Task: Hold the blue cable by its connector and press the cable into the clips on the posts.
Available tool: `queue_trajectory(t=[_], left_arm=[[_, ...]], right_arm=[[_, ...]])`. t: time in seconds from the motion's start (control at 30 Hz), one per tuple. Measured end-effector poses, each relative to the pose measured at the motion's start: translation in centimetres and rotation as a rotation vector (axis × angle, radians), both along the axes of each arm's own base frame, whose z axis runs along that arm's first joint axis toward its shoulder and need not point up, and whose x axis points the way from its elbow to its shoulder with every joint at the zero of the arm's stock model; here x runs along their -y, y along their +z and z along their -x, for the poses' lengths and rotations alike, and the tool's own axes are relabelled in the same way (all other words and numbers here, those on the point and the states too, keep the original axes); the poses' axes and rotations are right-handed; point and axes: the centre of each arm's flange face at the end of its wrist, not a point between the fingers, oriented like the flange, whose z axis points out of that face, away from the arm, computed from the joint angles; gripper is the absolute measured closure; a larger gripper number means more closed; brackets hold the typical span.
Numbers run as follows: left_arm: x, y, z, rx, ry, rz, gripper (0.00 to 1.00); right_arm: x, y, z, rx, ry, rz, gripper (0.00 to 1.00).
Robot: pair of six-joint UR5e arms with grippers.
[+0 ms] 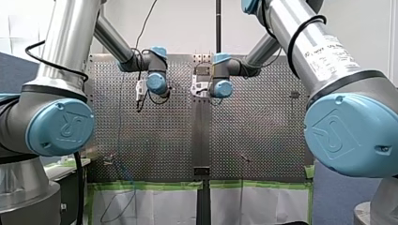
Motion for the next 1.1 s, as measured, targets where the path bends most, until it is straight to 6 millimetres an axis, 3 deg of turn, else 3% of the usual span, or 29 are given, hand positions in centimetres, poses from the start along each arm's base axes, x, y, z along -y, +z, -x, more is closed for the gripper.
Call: queue_trajectory(t=[0.2,0.4,0.63,1.1], left_arm=[[2.0,-4.9,2.0,-0.051,-0.011,-0.027,1.0],[4.0,-8.7,3.9,-0.083,-0.046,-0.038,1.0],[5.7,-11.7,4.7,-0.088,-0.06,-0.036,1.0],[6.8,-14.8,5.7,-0.057,-0.047,-0.044,1.0]], right_arm=[[0.1,-1.9,1.1,0.002,-0.054,-0.004,1.0],[0.1,-3.8,2.1,0.001,-0.081,-0.005,1.0],[0.1,-6.0,3.7,0.0,-0.134,-0.005,1.0],[-1.3,-10.3,5.5,0.018,-0.188,-0.026,1.0]])
